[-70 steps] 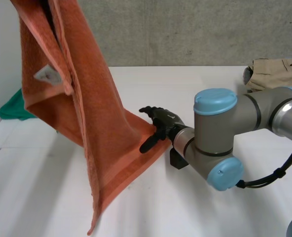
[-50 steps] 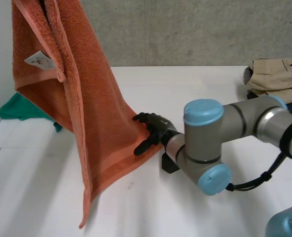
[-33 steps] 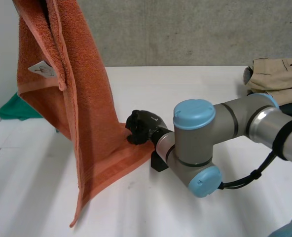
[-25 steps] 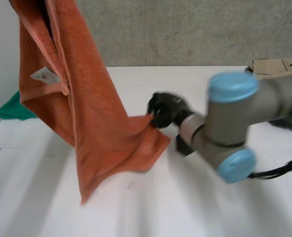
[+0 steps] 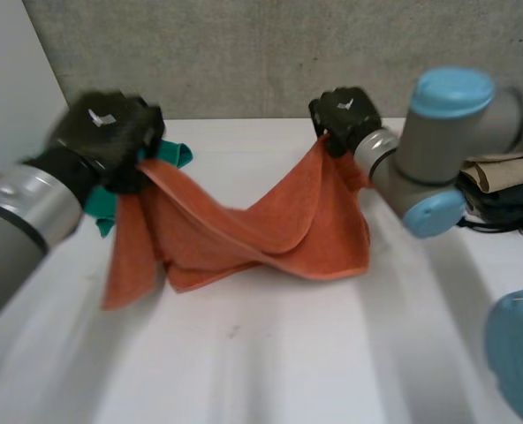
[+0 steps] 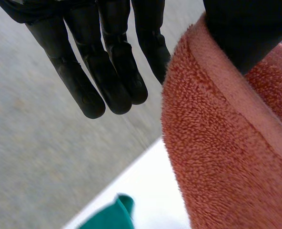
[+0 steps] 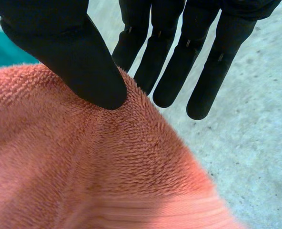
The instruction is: Fold the laundry.
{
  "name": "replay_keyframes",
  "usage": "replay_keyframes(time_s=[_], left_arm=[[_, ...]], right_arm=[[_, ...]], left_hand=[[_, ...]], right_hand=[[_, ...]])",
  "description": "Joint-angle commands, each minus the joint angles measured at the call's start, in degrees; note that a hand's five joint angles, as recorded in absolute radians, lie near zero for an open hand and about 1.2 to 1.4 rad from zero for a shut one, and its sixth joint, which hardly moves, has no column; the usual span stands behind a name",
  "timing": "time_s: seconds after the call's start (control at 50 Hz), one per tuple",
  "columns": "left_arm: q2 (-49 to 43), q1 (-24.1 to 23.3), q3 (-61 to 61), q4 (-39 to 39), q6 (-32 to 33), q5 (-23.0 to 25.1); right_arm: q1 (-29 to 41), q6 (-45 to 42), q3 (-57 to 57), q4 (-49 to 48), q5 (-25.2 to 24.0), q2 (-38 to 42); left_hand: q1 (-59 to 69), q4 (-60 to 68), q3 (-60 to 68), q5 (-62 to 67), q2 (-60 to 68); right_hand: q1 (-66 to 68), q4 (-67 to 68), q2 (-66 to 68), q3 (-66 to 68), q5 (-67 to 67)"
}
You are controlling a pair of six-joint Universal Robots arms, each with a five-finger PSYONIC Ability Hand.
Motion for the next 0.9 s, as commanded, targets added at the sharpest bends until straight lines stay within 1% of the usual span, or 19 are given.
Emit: replay_keyframes(time_s=[0.02,0.1,0.12,0.14,0.16,0.2,0.26,0.34,0.36,0.42,0.44,0.5,0.52,0.6,0.7,0.78,0.8,0.84,0.9], left_arm=[[-10.62,-2.45,0.93,2.18,6.56,-2.94],[-13.18,-3.15,1.82,2.26,8.50,-4.61],[-13.45,-3.24,2.08,2.35,8.77,-4.87],[-13.62,-3.42,2.43,2.44,9.03,-5.23],[-13.71,-3.51,2.61,2.35,9.21,-5.32],[-13.71,-3.51,2.96,2.35,9.21,-5.32],[-13.62,-3.59,3.57,2.26,9.21,-5.40],[-13.36,-3.42,4.19,2.26,9.21,-5.49],[-13.10,-3.33,4.54,2.18,9.03,-5.58],[-12.57,-3.24,4.89,2.18,8.94,-5.49],[-12.22,-3.07,5.15,2.09,8.86,-5.49],[-11.60,-2.80,5.51,2.00,8.51,-5.32],[-11.34,-2.72,5.86,1.91,8.24,-5.32],[-11.51,-2.54,6.65,1.47,7.54,-5.32],[-11.78,-2.54,7.44,1.21,7.19,-5.32],[-12.30,-2.36,7.70,1.21,7.10,-5.32],[-12.48,-2.10,7.71,1.21,7.10,-5.32],[-12.66,-1.75,7.71,1.21,7.10,-5.23],[-12.92,-1.22,7.71,1.21,7.10,-5.14]], right_arm=[[1.53,-4.46,-4.89,-10.00,4.47,10.69],[1.88,-4.37,-4.54,-16.95,6.32,13.25],[1.97,-4.29,-4.37,-18.45,6.59,13.60],[2.15,-4.29,-3.84,-20.29,7.02,13.87],[2.15,-4.29,-3.49,-21.35,7.20,13.87],[2.24,-3.94,-2.79,-22.68,7.64,13.52],[1.97,-3.15,-0.86,-22.51,8.78,10.10],[1.53,-2.18,5.55,-16.54,9.31,1.67],[1.27,-2.26,8.79,-13.40,8.88,-2.26],[0.57,-2.61,13.72,-7.76,7.65,-7.47],[0.22,-2.96,17.05,-3.13,6.69,-10.80],[-0.40,-3.67,21.46,3.31,5.27,-14.86],[-0.84,-4.37,24.69,7.07,4.84,-17.05],[-1.98,-6.56,32.87,12.12,3.78,-20.75],[-2.42,-10.78,41.68,8.79,2.72,-21.82],[-2.42,-13.25,47.66,2.12,1.41,-21.38],[-2.51,-13.95,49.41,-1.03,1.14,-20.94],[-2.51,-14.65,51.26,-6.04,1.14,-19.98],[-2.51,-15.09,52.41,-10.36,1.14,-19.01]], left_hand=[[12.13,11.03,11.61,14.96,11.21],[12.13,11.03,11.61,14.96,11.21],[12.13,11.03,11.61,14.96,11.21],[12.13,11.03,11.61,14.96,11.21],[12.13,11.03,11.61,14.96,11.21],[12.13,11.03,11.61,14.96,11.21],[12.13,11.03,11.61,14.96,11.21],[12.13,11.03,11.61,14.96,11.21],[12.13,11.03,11.61,14.96,11.21],[12.13,11.03,11.61,14.96,11.21],[12.13,11.03,11.61,14.96,11.21],[12.13,11.03,11.61,14.96,11.21],[12.13,11.03,11.61,14.96,11.21],[12.13,11.03,11.61,14.96,11.21],[12.13,11.03,11.61,14.96,11.21],[12.13,11.03,11.61,14.96,11.21],[12.13,11.03,11.61,14.96,11.21],[12.13,11.03,11.61,14.96,11.21],[12.13,11.03,11.61,14.96,11.21]], right_hand=[[15.17,11.63,12.61,12.18,12.16],[15.17,11.63,12.61,12.18,12.16],[-0.83,-4.38,-3.40,-3.83,-3.84],[-37.47,-41.01,-40.03,-40.46,-40.47],[-54.83,-58.37,-57.39,-57.82,-57.84],[-54.83,-58.37,-57.39,-57.82,-57.84],[-54.83,-58.37,-57.39,-57.82,-57.84],[-54.83,-58.37,-57.39,-57.82,-57.84],[-54.83,-58.37,-57.39,-57.82,-57.84],[-54.83,-58.37,-57.39,-57.82,-57.84],[-54.83,-58.37,-57.39,-57.82,-57.84],[-54.83,-58.37,-57.39,-57.82,-57.84],[-54.83,-58.37,-57.39,-57.82,-57.84],[-42.25,-45.80,-44.82,-45.25,-45.26],[-32.63,-36.18,-35.20,-35.63,-35.64],[-29.94,-33.49,-32.51,-32.94,-32.95],[-27.76,-31.31,-30.33,-30.76,-30.77],[-27.74,-31.29,-30.31,-30.74,-30.75],[-27.74,-31.29,-30.31,-30.74,-30.75]])
